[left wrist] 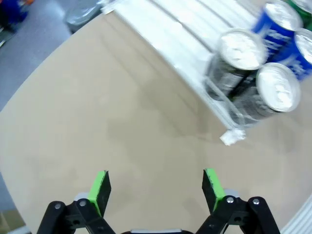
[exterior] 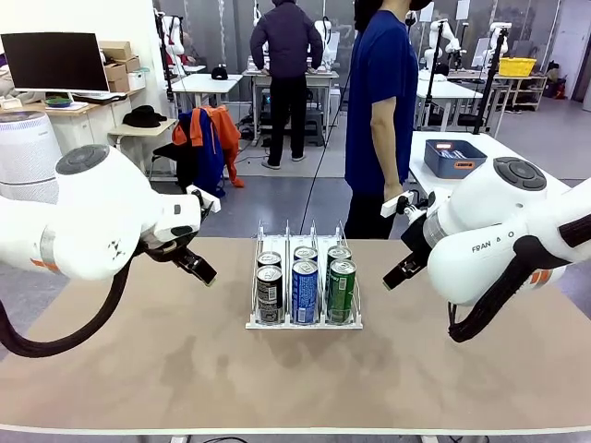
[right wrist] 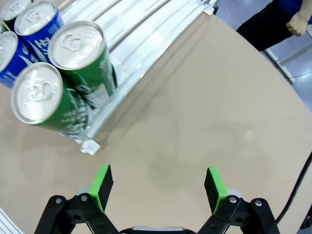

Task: Fill the beverage cans into the dispenser.
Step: Pick up the Sprite handed by the human.

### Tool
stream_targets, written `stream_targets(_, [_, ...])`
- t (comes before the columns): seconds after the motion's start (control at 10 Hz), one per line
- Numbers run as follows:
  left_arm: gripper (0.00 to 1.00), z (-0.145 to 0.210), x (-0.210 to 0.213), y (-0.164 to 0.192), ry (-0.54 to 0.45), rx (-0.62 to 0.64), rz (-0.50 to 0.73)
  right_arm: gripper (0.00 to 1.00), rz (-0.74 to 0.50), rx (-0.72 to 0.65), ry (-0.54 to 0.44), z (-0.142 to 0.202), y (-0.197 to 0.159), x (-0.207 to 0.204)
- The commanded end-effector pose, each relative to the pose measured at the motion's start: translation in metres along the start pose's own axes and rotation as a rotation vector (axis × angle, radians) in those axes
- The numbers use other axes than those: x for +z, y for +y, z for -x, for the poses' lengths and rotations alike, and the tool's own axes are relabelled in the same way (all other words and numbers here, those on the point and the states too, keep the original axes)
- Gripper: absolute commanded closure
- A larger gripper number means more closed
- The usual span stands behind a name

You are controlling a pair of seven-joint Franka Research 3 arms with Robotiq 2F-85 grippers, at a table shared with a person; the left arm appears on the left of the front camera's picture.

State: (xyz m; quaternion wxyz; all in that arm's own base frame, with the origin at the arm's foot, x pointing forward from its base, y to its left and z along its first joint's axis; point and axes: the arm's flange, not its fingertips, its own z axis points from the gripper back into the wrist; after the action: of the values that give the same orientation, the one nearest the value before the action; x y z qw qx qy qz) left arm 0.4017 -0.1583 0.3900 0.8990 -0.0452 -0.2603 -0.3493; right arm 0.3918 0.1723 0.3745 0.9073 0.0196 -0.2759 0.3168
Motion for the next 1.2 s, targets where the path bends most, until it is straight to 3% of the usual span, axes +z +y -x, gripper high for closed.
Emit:
stream_targets(0.0, [0.00, 0.000, 0.065, 0.041, 0.015, -0.115, 0.240, 0.00, -0.151, -0.048, 0.007, -0.009, 0.009, 0.034])
stream_targets(0.1, [0.00, -0.014, 0.089, 0.047, 0.004, -0.129, 0.269, 0.00, -0.165, 0.020, 0.036, -0.030, -0.016, 0.059])
stream_targets(0.3, [0.00, -0.019, 0.152, 0.077, -0.010, -0.287, 0.397, 0.00, -0.198, 0.057, 0.014, -0.052, -0.023, 0.103])
stream_targets(0.5, [0.00, -0.028, 0.207, 0.105, -0.103, -0.364, 0.434, 0.00, -0.298, 0.105, 0.009, -0.087, -0.052, 0.150])
stream_targets(0.7, [0.00, -0.025, 0.261, 0.117, -0.157, -0.292, 0.315, 0.00, -0.330, 0.139, -0.031, -0.097, -0.074, 0.199])
stream_targets(1.0, [0.00, -0.018, 0.286, 0.120, -0.199, -0.303, 0.239, 0.00, -0.288, 0.079, -0.154, -0.101, -0.110, 0.254])
stream_targets(1.1, [0.00, -0.025, 0.291, 0.126, -0.163, -0.294, 0.283, 0.00, -0.299, 0.126, -0.070, -0.105, -0.091, 0.240])
